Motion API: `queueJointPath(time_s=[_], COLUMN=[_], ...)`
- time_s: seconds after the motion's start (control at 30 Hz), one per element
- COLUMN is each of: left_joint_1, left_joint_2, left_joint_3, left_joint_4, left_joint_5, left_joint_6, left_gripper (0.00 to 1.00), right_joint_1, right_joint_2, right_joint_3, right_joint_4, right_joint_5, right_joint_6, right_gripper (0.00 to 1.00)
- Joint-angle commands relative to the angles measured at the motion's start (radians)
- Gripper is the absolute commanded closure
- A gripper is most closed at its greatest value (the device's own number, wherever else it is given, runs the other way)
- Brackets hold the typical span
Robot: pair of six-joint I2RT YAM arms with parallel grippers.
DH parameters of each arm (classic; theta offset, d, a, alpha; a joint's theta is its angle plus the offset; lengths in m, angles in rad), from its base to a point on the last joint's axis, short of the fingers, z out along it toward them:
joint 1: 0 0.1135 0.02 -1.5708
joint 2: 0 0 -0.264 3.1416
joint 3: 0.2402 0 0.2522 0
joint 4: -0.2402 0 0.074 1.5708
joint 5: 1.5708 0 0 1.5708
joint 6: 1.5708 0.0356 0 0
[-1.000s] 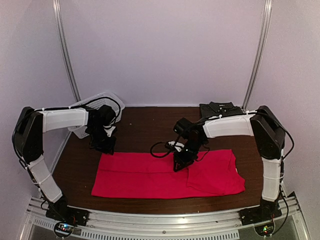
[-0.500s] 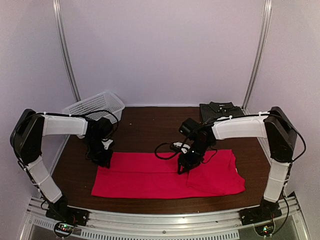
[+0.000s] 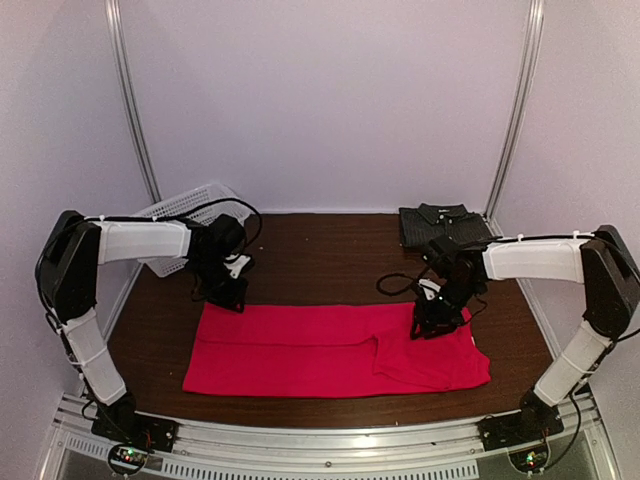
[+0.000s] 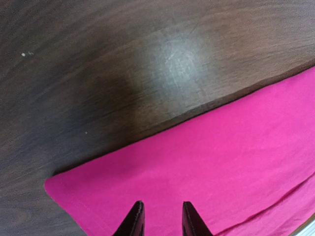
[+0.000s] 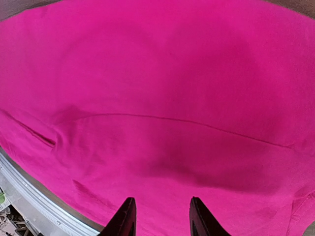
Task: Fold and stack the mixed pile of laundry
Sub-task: Move the rectangle-folded T-shirt to the center of the board, then adjust the rectangle-folded T-shirt at the center of the board.
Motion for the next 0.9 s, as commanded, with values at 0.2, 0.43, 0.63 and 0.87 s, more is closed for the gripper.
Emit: queueJointPath(time_s=[0.2,0.43,0.63,0.87], left_joint_1=[-0.003,0.044,0.037,-0.006], left_joint_2=[0.072,-0.010,-0.109,-0.095], left_joint_3=[-0.137,-0.234,-0.125,-0.022], left_joint_4=[-0.018,-0.004,0.046,0.022], left_joint_5=[-0.042,-0.082,-0.010,-0.020], left_joint_6=[-0.068,-0.122,-0.093,-0.072], left_gripper=[0.75,0.75,0.71,0.71], right_joint_1=[-0.018,-0.048,-0.073,-0.082], right_joint_2=[0.240,0.339,0.090,-0.243], right_joint_3=[0.141,0.368,0.288,-0.139], right_joint_4=[0.034,-0.021,-0.072,-0.012], right_joint_5=[0.104,0.052,-0.044,-0.171], right_joint_6=[-0.040,-0.145,-0.092,0.158], right_gripper=[0.62,0.61,0.61,0.61])
